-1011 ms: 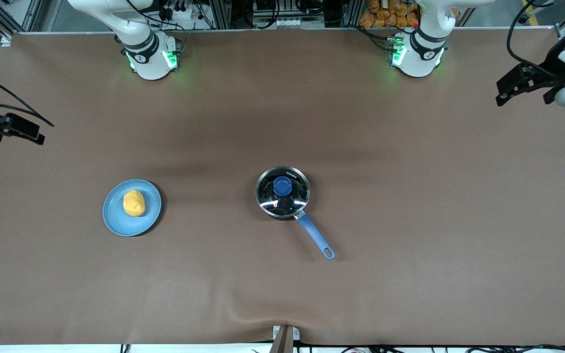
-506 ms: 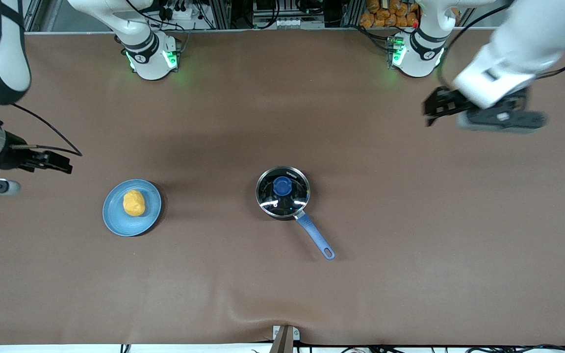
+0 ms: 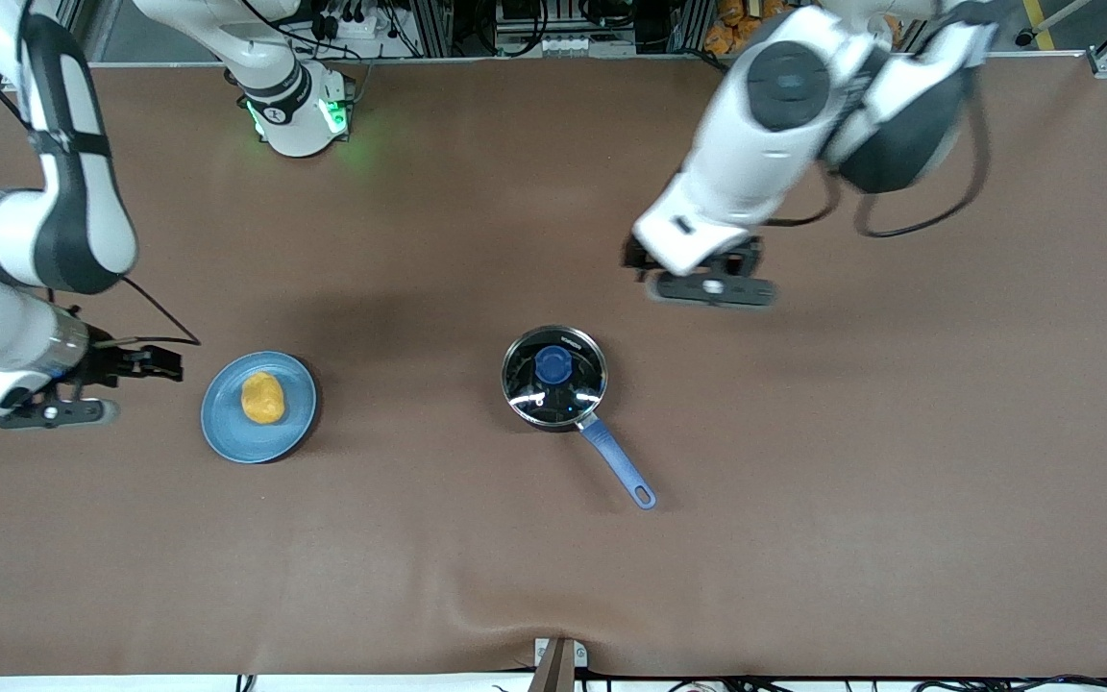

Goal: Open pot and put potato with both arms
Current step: 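Reach the right gripper to the potato while the left gripper reaches the lid knob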

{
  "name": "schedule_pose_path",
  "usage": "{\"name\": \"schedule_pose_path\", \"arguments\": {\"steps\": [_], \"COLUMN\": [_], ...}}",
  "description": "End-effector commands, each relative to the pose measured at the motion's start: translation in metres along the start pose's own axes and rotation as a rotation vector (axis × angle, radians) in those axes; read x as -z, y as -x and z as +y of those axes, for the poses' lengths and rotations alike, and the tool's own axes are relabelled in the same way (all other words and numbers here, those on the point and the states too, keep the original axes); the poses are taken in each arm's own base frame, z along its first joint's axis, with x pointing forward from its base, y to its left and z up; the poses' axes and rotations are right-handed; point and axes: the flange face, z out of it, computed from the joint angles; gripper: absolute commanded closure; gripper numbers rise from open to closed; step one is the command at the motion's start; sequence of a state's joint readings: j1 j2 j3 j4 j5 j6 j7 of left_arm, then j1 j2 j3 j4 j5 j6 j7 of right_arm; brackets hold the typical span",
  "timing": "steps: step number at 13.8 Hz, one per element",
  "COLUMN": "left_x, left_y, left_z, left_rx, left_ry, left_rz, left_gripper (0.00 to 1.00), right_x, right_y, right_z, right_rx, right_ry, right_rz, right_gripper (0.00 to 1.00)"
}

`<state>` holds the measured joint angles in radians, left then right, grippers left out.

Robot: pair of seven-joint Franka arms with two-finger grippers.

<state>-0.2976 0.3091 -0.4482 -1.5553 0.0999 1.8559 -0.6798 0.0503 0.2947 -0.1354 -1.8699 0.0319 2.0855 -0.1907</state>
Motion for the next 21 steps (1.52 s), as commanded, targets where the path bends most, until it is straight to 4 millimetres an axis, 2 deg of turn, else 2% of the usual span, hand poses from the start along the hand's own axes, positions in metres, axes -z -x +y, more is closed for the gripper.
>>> {"name": "schedule_pose_path", "arguments": {"steps": [1, 4, 5, 8, 10, 13, 17, 19, 21], "left_x": [-0.029, -0.058, -0.072, -0.105, -0.13, -0.155, -0.17, -0.174, -0.18], "left_y": [-0.009, -0.028, -0.034, -0.031, -0.029, -0.037, -0.042, -0.049, -0.049], "left_z": [0.058, 0.076, 0.082, 0.113, 0.123, 0.124, 0.123, 0.118, 0.116], "left_rx": [0.048, 0.09, 0.113, 0.121, 0.11, 0.119, 0.082, 0.067, 0.058], "left_ry": [-0.029, 0.015, 0.02, -0.039, -0.077, -0.044, -0.021, 0.021, 0.03], "left_rz": [0.039, 0.044, 0.052, 0.144, 0.186, 0.18, 0.184, 0.153, 0.132], "left_gripper": [0.0, 0.0, 0.0, 0.0, 0.0, 0.0, 0.0, 0.0, 0.0], "right_x": [-0.037, -0.081, -0.093, -0.126, -0.137, -0.156, -0.16, -0.159, -0.158], "right_y": [-0.004, -0.008, -0.007, -0.004, -0.002, 0.002, 0.001, 0.001, 0.0], "right_z": [-0.02, -0.039, -0.04, -0.05, -0.054, -0.058, -0.059, -0.06, -0.06], "right_rx": [0.024, 0.053, 0.053, 0.041, 0.037, 0.039, 0.041, 0.041, 0.039], "right_ry": [-0.026, -0.007, -0.003, -0.025, -0.035, -0.026, -0.026, -0.026, -0.025], "right_rz": [0.011, 0.041, 0.052, 0.058, 0.05, 0.085, 0.082, 0.083, 0.086], "right_gripper": [0.0, 0.0, 0.0, 0.0, 0.0, 0.0, 0.02, 0.41, 0.72]}}
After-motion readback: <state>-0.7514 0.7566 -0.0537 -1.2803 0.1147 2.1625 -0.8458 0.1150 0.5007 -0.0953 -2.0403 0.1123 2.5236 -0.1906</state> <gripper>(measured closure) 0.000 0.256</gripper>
